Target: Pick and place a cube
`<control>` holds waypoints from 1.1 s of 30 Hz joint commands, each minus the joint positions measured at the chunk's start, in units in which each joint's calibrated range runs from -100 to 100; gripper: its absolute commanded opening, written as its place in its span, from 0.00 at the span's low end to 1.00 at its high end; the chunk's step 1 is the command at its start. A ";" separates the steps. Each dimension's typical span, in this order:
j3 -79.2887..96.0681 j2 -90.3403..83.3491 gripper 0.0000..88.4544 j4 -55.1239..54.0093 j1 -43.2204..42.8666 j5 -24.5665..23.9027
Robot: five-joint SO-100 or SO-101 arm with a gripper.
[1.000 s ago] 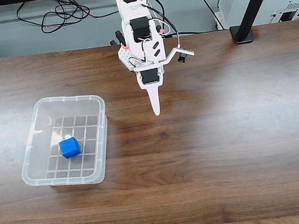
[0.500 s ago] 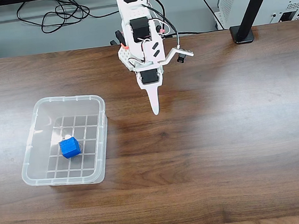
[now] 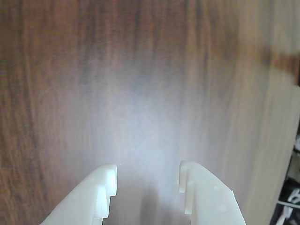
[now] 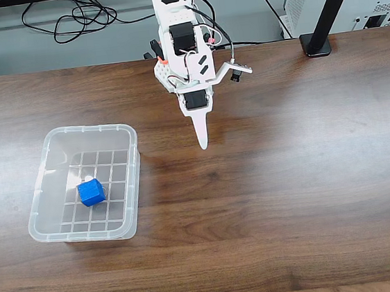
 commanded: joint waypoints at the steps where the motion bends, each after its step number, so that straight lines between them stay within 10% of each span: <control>1: -2.33 -1.49 0.14 2.78 0.18 0.94; 33: -3.14 -1.41 0.02 4.57 0.99 -2.02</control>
